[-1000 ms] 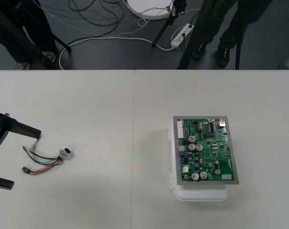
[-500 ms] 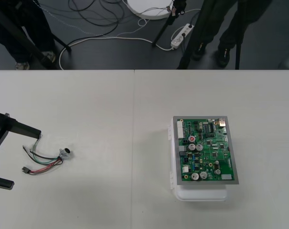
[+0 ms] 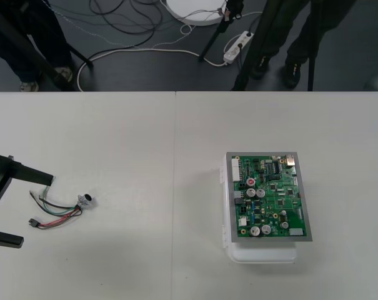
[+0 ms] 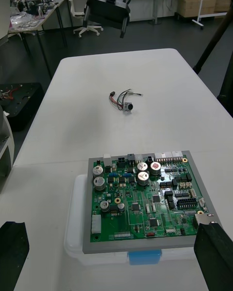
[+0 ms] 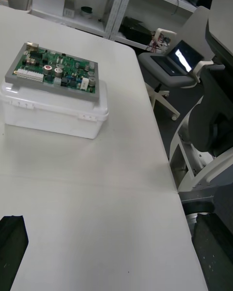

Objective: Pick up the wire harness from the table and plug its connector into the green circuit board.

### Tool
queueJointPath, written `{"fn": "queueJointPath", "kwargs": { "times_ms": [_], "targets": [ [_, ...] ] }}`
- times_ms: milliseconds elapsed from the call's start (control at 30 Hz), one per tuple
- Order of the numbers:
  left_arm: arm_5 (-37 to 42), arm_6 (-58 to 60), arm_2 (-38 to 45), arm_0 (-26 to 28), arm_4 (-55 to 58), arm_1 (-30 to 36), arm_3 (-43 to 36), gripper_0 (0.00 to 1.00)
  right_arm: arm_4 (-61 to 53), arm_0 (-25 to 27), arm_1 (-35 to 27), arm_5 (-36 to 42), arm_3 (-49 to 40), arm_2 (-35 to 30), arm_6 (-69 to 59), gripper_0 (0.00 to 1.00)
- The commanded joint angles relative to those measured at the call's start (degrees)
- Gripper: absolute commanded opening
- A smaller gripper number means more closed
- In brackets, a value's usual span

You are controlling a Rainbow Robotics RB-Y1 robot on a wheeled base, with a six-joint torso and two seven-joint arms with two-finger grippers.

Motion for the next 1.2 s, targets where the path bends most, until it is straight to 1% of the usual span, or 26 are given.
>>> {"fn": "queueJointPath", "kwargs": {
  "times_ms": [33, 100, 267, 333, 600, 667, 767, 867, 933, 1033, 1133, 1200],
  "targets": [
    [-2.10, 1.04, 0.96, -1.71, -3.06, -1.01, 1.64, 1.00, -0.49, 0.82, 0.20, -0.50, -1.15, 0.41, 1.78, 1.00],
    [-2.63, 0.42, 0.96, -3.30, -5.61, -1.54, 1.73, 1.00, -0.49, 0.91, 0.12, -0.50, -1.15, 0.50, 1.96, 1.00],
    [-2.63, -1.34, 0.96, -4.44, -9.65, -2.68, 1.73, 1.00, -1.11, 0.91, 0.03, -0.50, -1.15, 1.38, 2.75, 1.00],
    [-2.45, -3.80, 0.96, -5.05, -12.38, -2.86, 1.73, 1.00, -1.46, 0.91, 0.03, -0.50, -1.15, 1.90, 3.19, 1.00],
    [-1.13, -14.52, 0.96, -6.72, -22.22, -2.68, 1.64, 1.00, -3.66, 3.81, -0.06, -0.50, -0.63, 3.75, 7.23, 1.00],
    [-1.05, -16.72, 0.96, -7.08, -24.59, -2.51, 1.73, 1.00, -5.59, 4.95, -0.41, 1.17, -0.63, 4.10, 10.22, 1.00],
    [-0.52, -21.29, 0.96, -7.34, -28.11, -1.72, 1.29, 1.00, -11.48, 7.06, -3.40, 4.60, 0.17, 7.70, 14.88, 1.00],
    [0.10, -24.45, 0.61, -7.34, -30.57, -0.92, 0.41, 1.00, -16.84, 7.50, -6.30, 6.62, 0.87, 11.75, 18.65, 1.00],
    [0.89, -26.65, -0.18, -7.34, -31.63, -0.13, 0.15, 1.00, -19.04, 7.24, -7.36, 7.50, 1.48, 13.42, 21.12, 1.00],
    [3.61, -31.75, -2.73, -7.34, -32.59, 1.54, 0.15, 1.00, -19.56, 6.45, -7.44, 8.64, 2.27, 13.77, 24.63, 1.00],
    [6.95, -35.88, -5.11, -7.34, -33.12, 3.12, 0.15, 1.00, -19.56, 6.01, -7.00, 9.69, 2.63, 14.03, 26.39, 1.00],
    [10.38, -39.48, -7.48, -7.34, -33.12, 4.35, 0.15, 1.00, -19.65, 5.13, -6.74, 10.92, 3.07, 15.35, 27.88, 1.00]
  ]
}}
